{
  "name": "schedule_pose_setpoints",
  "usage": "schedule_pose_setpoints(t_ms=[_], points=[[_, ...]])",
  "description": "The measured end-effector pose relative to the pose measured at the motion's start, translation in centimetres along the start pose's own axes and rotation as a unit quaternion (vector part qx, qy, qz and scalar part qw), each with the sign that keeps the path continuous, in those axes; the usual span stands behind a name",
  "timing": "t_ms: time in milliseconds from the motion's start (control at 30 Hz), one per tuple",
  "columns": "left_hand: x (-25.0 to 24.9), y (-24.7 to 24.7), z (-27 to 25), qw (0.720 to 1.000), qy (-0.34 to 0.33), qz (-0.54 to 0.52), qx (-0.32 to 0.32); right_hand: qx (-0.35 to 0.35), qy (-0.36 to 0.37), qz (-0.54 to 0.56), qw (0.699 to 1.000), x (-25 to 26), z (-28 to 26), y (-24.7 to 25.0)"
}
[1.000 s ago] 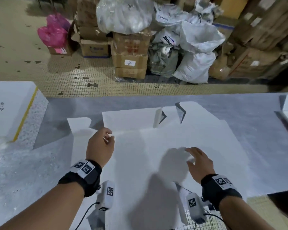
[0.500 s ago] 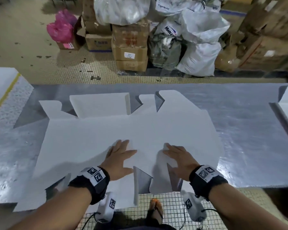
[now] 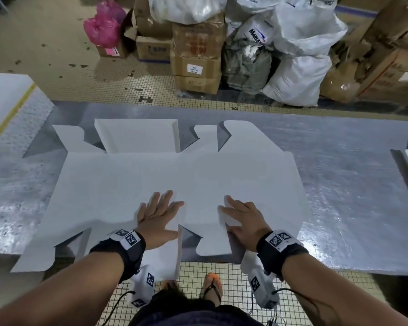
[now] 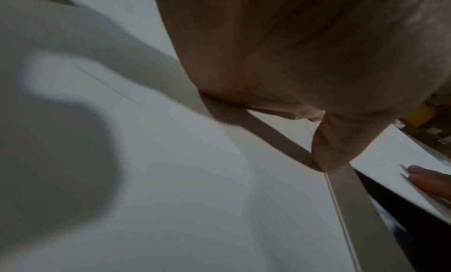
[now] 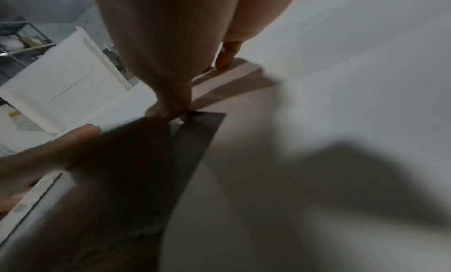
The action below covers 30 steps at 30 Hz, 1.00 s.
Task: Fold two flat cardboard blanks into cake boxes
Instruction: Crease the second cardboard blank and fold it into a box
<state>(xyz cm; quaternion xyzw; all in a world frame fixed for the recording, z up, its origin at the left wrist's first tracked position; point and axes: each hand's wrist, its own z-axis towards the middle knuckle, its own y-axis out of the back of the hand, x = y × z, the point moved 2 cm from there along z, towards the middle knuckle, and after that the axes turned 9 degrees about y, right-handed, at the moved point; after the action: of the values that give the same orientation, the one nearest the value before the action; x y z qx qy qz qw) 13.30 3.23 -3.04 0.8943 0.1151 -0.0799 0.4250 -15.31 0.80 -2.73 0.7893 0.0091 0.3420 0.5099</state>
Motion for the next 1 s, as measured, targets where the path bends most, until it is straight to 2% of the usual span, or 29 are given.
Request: schedule_pose_setpoints(t_ms=[133,267,467,667,900,1000], points=[[0.0,-0.3,0.1,1.000,0.002,0.000,-0.016,-0.014,-0.003,-0.004,1.000,-0.1,0.3,-0.4],[0.1,-0.3,-0.1,1.000,0.007,-0.012,-0.023,-0.016,-0.051,-0.024,0.998,0.7,0.7,-0.7],[0.1,0.2,-0.2,0.996,-0.021,-0.076,-0.052,-0.048,-0.114,-0.026,0.992,1.6,1.0,-1.3],[-0.1,0.8,0.7,0.991,0.009,-0.108,-0.081,-0.127,-0.168,0.042,0.977,2.9,1.4,-1.0],[-1.6,1.2,1.7,0.982,0.038,-0.084,-0.167,-0.018,-0.085,-0.089,0.992,2.8,2.3,-0.4],[-2.3,1.0,1.8,0.983,-0.004,-0.073,-0.168,0.022,-0.044,-0.112,0.992,2.0,3.1,0.7]])
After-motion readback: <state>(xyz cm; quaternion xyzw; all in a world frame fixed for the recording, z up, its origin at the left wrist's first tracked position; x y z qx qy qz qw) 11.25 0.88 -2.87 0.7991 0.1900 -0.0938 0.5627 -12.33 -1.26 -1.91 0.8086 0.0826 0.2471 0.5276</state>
